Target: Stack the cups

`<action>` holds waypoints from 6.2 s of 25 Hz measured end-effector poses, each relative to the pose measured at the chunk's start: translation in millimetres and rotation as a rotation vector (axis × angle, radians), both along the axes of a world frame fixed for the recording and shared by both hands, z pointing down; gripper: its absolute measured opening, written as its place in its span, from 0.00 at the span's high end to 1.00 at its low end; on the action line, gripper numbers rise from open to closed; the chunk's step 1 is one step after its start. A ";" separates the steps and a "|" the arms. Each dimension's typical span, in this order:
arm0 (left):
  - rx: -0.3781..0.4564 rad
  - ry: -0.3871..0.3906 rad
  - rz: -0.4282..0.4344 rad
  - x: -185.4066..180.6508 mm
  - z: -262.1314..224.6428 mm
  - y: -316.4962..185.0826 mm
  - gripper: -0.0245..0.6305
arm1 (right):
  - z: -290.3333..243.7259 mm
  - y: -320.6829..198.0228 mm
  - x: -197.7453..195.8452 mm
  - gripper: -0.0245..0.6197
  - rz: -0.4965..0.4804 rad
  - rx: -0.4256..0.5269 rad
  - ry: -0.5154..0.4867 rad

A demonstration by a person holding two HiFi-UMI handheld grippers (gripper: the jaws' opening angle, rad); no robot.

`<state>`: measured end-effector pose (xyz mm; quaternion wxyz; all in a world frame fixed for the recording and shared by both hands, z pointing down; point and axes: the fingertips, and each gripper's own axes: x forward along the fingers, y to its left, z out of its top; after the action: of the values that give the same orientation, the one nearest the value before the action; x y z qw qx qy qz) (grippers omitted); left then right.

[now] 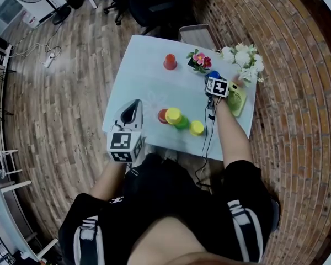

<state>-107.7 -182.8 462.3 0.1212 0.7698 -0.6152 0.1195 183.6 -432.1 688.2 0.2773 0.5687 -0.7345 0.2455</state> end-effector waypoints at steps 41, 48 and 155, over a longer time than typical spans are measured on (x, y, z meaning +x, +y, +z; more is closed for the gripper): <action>0.148 0.070 0.259 76.5 -48.2 8.4 0.96 | -203.8 224.4 -41.2 0.58 -0.372 0.313 0.000; 0.141 0.081 0.274 84.4 -44.6 6.2 0.96 | -153.6 251.8 -62.5 0.58 -0.468 0.209 0.008; 0.196 0.048 0.153 -21.3 -64.4 9.5 0.96 | -369.7 224.5 -119.4 0.12 0.173 0.912 -0.267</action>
<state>-129.0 -173.2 397.8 0.0507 0.8253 -0.5602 0.0493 64.2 -207.5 318.5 -0.1185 0.6547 -0.7464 -0.0086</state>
